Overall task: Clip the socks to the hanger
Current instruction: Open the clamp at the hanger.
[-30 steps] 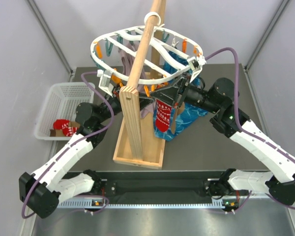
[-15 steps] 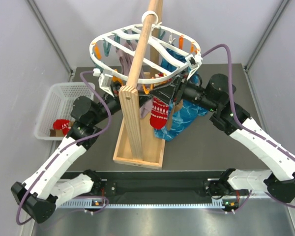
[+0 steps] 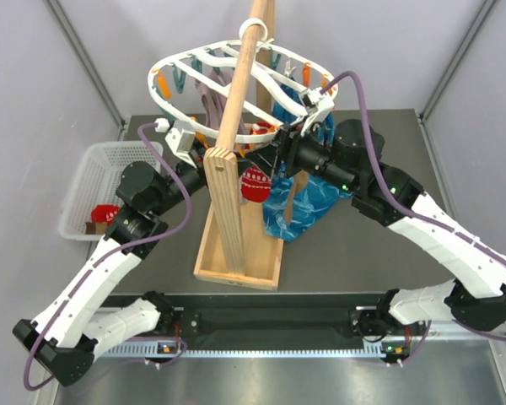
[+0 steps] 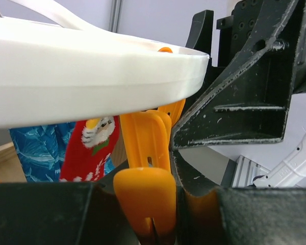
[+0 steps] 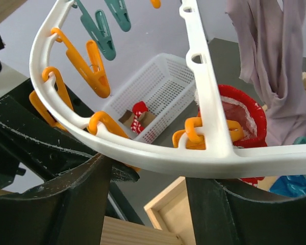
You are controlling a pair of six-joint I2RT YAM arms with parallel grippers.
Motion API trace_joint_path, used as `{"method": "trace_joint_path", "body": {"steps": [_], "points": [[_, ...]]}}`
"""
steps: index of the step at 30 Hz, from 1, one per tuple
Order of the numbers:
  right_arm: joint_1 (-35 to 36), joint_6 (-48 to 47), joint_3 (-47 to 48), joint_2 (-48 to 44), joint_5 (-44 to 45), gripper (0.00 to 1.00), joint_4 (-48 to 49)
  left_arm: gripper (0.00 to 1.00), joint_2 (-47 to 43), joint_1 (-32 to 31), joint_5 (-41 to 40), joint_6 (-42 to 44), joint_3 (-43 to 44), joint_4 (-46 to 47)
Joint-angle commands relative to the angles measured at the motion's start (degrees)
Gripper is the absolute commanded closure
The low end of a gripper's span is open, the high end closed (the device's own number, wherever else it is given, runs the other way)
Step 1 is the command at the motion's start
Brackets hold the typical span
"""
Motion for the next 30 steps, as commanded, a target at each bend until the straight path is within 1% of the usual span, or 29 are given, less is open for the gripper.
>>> {"method": "trace_joint_path", "body": {"steps": [1,2,4,11,17,22,26,28,29,30], "points": [[3.0,-4.02,4.16,1.76,9.38,0.43,-1.59,1.0,0.19,-0.12,-2.15,2.75,1.7,-3.33],[3.36,-4.2,4.68,1.93,9.82,0.43,-1.59,1.0,0.1,-0.12,-2.32,2.84,1.79,-3.51],[4.33,-5.16,5.12,2.29,10.53,0.39,-1.15,1.0,0.01,-0.03,-2.15,2.84,1.79,-3.6],[6.18,-6.66,7.94,3.25,11.41,0.36,-0.71,1.0,0.1,-0.12,-2.32,3.01,1.96,-4.3],[7.76,-7.72,7.33,1.94,10.8,0.31,-0.36,1.0,-0.34,-0.12,-4.43,3.37,1.79,-5.44],[8.11,-8.16,7.06,1.67,10.62,0.26,0.17,1.0,-0.16,-0.12,-4.43,3.54,2.14,-5.53],[8.29,-8.16,8.2,2.9,9.48,0.26,0.43,1.0,-0.08,-0.03,-4.34,3.46,2.05,-5.62],[8.37,-8.16,9.42,3.69,9.74,0.27,0.17,1.0,-0.16,-0.12,-4.43,3.45,2.14,-5.71],[8.46,-8.25,9.87,4.56,10.0,0.29,0.0,1.0,-0.16,-0.03,-4.34,3.45,1.97,-5.71],[8.46,-8.25,10.22,5.01,10.18,0.33,0.17,1.0,-0.16,-0.12,-4.34,3.37,1.96,-5.71]]}}
